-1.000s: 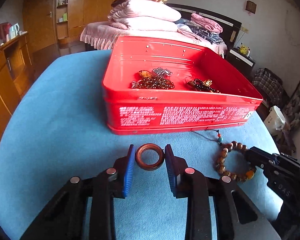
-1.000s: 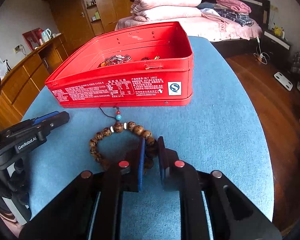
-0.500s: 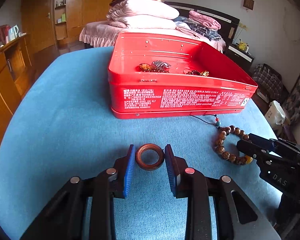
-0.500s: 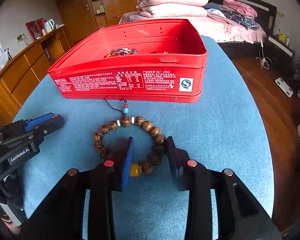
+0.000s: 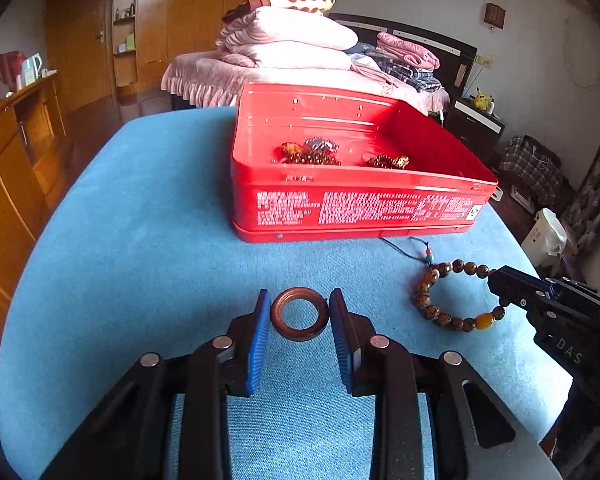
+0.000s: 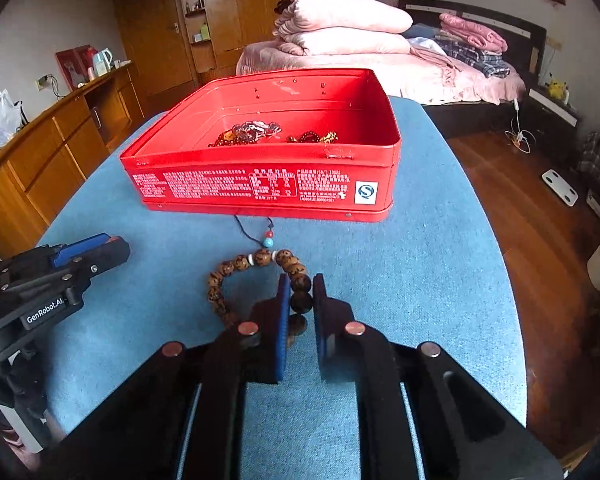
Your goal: Organize jewelry
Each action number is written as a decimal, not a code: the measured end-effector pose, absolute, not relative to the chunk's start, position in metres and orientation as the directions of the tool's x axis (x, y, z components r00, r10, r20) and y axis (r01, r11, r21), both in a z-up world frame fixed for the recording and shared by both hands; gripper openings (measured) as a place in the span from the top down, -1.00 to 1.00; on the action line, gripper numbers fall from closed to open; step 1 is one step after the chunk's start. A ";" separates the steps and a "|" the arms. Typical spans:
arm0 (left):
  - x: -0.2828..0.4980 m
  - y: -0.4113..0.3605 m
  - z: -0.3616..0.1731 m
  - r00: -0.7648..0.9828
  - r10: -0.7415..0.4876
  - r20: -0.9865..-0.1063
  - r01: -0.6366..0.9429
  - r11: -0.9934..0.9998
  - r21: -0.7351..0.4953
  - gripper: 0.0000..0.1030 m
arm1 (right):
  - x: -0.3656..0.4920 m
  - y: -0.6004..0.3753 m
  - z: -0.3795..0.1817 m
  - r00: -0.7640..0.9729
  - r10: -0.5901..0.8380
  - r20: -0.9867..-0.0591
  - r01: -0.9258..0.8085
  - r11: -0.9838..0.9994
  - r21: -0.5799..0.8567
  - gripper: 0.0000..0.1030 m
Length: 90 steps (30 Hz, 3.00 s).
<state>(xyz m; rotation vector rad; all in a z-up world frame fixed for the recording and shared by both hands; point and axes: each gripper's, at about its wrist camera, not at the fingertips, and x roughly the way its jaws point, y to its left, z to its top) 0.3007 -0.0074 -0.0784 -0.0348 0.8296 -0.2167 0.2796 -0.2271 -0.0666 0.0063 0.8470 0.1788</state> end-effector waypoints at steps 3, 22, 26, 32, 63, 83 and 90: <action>0.300 -0.007 -0.071 0.665 -0.205 -0.718 0.179 0.977 -0.114 0.42 | 0.277 -0.227 -0.053 0.666 0.159 -0.729 -0.160 0.985 0.068 0.80; 0.318 -0.020 -0.016 0.734 -0.216 -0.644 0.203 0.974 -0.096 0.42 | 0.284 -0.217 0.019 0.742 0.182 -0.645 -0.225 0.974 0.016 0.80; 0.335 -0.025 -0.006 0.739 -0.215 -0.639 0.201 0.975 -0.096 0.42 | 0.298 -0.215 0.030 0.745 0.196 -0.637 -0.237 0.971 0.021 0.80; 0.368 -0.031 0.004 0.751 -0.191 -0.632 0.178 0.980 -0.085 0.42 | 0.329 -0.221 0.047 0.765 0.202 -0.612 -0.223 0.974 0.043 0.80; 0.499 -0.043 -0.041 0.680 -0.084 -0.728 0.075 0.996 -0.045 0.42 | 0.453 -0.224 -0.017 0.676 0.181 -0.714 -0.159 0.982 0.099 0.80; 0.486 -0.035 -0.026 0.722 -0.084 -0.687 0.064 0.996 -0.056 -0.40 | 0.441 -0.237 -0.005 0.737 0.142 -0.661 -0.114 0.990 0.085 0.17; 0.470 -0.025 -0.018 0.747 -0.069 -0.661 0.047 0.998 -0.052 -0.51 | 0.428 -0.239 -0.002 0.753 0.134 -0.644 -0.105 0.991 0.084 0.04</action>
